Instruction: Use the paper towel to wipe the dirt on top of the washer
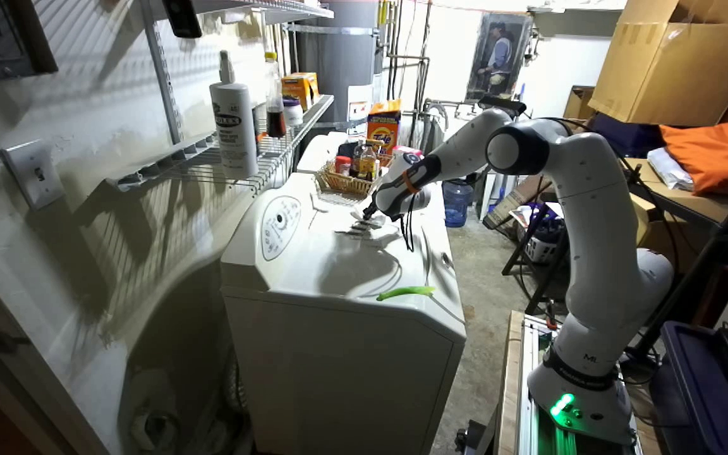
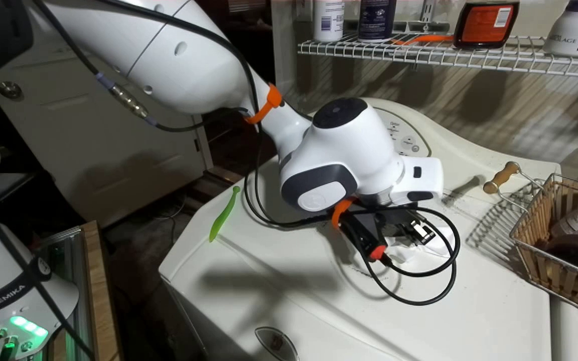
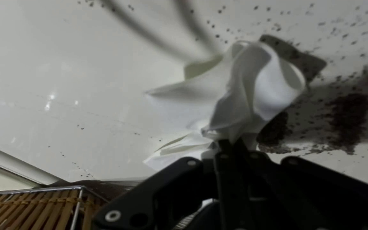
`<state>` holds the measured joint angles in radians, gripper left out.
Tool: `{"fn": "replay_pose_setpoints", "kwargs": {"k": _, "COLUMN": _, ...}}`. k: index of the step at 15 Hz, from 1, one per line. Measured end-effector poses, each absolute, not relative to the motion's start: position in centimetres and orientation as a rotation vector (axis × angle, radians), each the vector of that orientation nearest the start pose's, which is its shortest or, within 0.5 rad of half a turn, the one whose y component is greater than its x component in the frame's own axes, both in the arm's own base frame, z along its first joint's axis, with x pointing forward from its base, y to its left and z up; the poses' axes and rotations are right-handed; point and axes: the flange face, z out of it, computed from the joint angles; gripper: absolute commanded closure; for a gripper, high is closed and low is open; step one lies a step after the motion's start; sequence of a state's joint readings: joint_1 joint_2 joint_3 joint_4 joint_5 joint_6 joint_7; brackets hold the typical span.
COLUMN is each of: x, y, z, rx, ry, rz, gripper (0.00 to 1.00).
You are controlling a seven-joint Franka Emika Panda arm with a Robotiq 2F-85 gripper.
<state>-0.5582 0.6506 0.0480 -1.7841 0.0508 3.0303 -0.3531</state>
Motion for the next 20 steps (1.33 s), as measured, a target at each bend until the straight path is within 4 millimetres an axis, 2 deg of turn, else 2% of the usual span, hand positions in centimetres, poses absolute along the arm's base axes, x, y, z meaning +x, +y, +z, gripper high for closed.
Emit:
{"fn": "replay_pose_setpoints", "kwargs": {"k": 5, "x": 61.1, "y": -32.6, "z": 25.9, "rx": -3.184, "ry": 0.231, "rz": -0.892, "gripper": 0.99}}
{"fn": "replay_pose_setpoints", "kwargs": {"k": 12, "x": 61.0, "y": -30.4, "z": 26.3, "rx": -3.142, "ry": 0.055, "rz": -0.79, "gripper": 0.99}}
{"fn": "replay_pose_setpoints", "kwargs": {"k": 16, "x": 60.9, "y": -29.9, "z": 26.5, "rx": -3.134, "ry": 0.002, "rz": -0.762, "gripper": 0.99}}
{"fn": "replay_pose_setpoints", "kwargs": {"k": 20, "x": 59.9, "y": -30.5, "z": 26.7, "rx": -3.136, "ry": 0.073, "rz": -0.751, "gripper": 0.99}}
